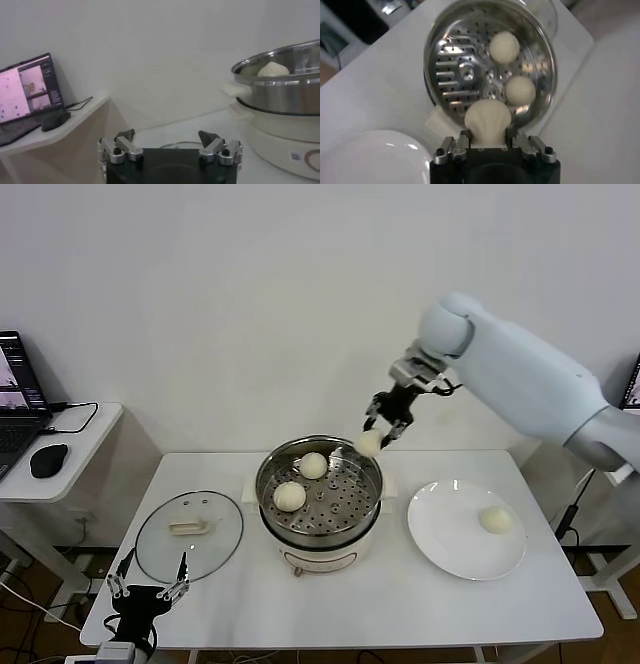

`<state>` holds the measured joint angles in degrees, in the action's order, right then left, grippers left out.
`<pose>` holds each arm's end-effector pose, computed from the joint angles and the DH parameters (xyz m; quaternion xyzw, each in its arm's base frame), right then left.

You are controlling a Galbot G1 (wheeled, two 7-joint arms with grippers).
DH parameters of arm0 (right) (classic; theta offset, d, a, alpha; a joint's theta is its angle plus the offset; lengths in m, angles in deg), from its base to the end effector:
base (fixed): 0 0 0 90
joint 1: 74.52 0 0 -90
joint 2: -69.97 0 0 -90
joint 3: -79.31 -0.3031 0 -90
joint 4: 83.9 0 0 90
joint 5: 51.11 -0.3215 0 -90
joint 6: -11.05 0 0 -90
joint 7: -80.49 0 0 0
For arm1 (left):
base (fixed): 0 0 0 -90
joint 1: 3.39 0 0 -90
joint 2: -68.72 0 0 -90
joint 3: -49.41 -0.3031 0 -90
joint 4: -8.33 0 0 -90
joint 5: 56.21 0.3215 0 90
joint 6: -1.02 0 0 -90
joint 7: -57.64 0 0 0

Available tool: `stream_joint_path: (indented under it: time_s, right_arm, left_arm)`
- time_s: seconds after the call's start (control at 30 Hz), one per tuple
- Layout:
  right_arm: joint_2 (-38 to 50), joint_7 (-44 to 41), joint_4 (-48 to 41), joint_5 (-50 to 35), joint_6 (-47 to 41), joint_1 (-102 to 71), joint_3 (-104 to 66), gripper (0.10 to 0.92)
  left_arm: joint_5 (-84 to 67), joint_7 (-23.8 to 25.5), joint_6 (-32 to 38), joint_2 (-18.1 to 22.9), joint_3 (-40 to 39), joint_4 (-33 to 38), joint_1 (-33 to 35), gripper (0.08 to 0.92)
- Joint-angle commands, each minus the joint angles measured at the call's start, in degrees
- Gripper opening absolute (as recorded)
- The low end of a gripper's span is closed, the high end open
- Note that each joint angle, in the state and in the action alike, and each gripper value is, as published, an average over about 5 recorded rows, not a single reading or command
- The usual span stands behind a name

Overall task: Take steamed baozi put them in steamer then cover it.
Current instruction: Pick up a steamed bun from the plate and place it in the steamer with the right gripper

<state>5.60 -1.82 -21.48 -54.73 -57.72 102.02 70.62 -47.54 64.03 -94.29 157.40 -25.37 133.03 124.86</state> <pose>0.5310 0.0585 0.0110 0.6871 -0.3016 0.6549 0.0903 0.1270 0.0721 -0.2509 0.0499 -0.9828 -0.1530 0.0907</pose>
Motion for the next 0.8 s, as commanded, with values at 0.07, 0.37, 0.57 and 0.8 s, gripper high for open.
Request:
stream_joint_path:
  time_s: [0.07, 0.37, 0.57, 0.8]
  right_arm:
    - [-5.3, 3.1, 5.7, 8.1, 10.3, -0.2, 5.4, 0.436]
    - [-7.5, 4.6, 7.2, 13.7, 12.6, -2.2, 6.5, 0.441]
    - [-8.2, 5.4, 9.4, 17.1, 13.6, -3.2, 8.1, 0.441]
    - [-8.6, 6.1, 11.8, 19.1, 13.1, -5.5, 8.3, 0.441]
  left_arm:
    - [0.3, 0.0, 0.0, 0.4, 0.4, 1.8, 0.6, 0.823]
    - [0.4, -0.2, 0.2, 1.1, 0.3, 2.1, 0.8, 0.823]
    - [0.1, -0.2, 0.2, 0.9, 0.6, 2.0, 0.4, 0.823]
    - [-0.1, -0.3, 0.3, 1.0, 0.7, 1.6, 0.5, 0.823]
